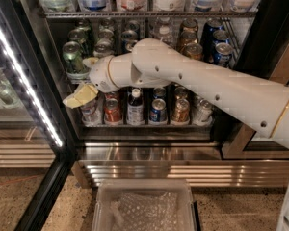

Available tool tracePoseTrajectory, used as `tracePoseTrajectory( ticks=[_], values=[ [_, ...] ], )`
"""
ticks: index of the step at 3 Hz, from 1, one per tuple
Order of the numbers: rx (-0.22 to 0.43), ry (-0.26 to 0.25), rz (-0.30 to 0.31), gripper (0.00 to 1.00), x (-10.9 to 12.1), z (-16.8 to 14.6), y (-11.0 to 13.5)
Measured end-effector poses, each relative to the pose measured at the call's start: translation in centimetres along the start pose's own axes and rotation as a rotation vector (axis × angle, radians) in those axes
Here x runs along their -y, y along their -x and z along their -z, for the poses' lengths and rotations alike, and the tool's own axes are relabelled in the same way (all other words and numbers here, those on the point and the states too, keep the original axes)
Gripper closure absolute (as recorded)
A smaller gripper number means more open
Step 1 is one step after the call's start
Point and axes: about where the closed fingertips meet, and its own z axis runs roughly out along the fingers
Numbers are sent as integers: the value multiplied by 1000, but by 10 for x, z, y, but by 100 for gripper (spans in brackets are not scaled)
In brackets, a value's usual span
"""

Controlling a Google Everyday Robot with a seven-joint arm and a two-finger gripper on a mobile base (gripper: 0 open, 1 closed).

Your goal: Pick green can from middle shelf of fridge

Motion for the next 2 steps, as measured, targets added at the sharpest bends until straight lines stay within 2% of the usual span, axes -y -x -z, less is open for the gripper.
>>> tracePoseTrajectory(
  ticks=[2],
  values=[
    [-34, -58, -4, 8, 25, -14, -13]
  ],
)
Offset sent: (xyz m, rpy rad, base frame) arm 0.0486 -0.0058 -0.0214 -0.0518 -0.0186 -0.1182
